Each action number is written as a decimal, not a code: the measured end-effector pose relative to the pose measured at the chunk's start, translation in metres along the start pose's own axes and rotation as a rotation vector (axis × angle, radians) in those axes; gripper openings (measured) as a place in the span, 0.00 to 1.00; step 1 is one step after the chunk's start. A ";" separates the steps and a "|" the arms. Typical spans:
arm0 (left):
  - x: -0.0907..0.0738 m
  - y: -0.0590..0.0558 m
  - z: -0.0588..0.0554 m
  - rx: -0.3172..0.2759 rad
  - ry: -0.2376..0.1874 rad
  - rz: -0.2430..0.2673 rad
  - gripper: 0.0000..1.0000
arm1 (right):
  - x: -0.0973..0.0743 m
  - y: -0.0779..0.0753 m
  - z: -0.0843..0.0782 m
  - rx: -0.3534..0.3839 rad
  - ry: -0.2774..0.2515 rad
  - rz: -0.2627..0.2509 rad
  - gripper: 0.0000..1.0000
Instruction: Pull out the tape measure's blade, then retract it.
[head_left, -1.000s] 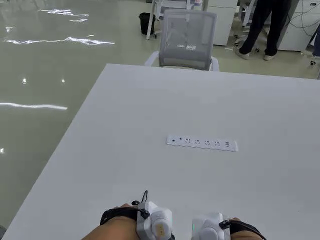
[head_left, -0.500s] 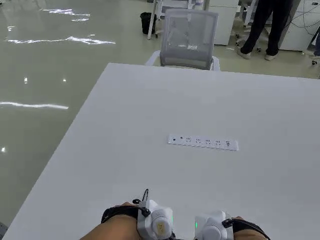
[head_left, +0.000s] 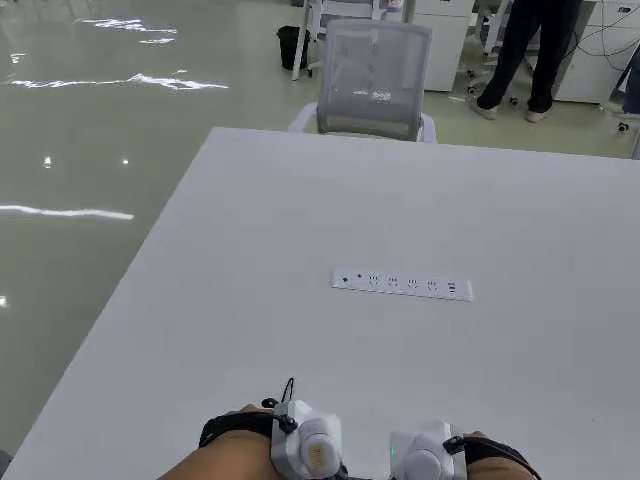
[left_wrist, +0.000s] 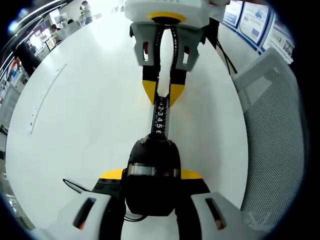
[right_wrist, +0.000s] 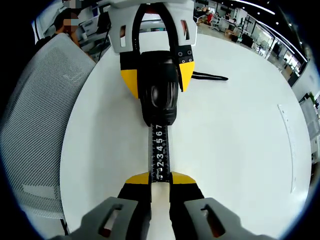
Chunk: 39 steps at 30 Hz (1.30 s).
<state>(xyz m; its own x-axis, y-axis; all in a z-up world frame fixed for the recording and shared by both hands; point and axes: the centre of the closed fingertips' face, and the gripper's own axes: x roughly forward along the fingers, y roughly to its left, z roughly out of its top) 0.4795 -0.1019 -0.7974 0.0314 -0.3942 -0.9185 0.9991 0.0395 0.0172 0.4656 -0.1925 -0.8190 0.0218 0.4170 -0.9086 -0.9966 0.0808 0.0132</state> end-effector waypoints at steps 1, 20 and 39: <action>0.000 0.000 0.000 0.000 0.000 0.000 0.34 | -0.001 0.000 -0.001 0.001 0.001 -0.001 0.11; 0.000 0.000 0.000 0.000 -0.002 0.000 0.34 | -0.006 0.000 -0.011 0.013 0.011 -0.006 0.11; 0.000 0.001 0.000 -0.001 -0.001 0.003 0.34 | -0.011 0.000 -0.021 0.017 0.016 -0.013 0.11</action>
<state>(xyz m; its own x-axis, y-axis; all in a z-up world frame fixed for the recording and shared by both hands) 0.4802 -0.1022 -0.7978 0.0344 -0.3954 -0.9179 0.9990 0.0414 0.0196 0.4635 -0.2159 -0.8183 0.0333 0.4010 -0.9155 -0.9948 0.1017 0.0084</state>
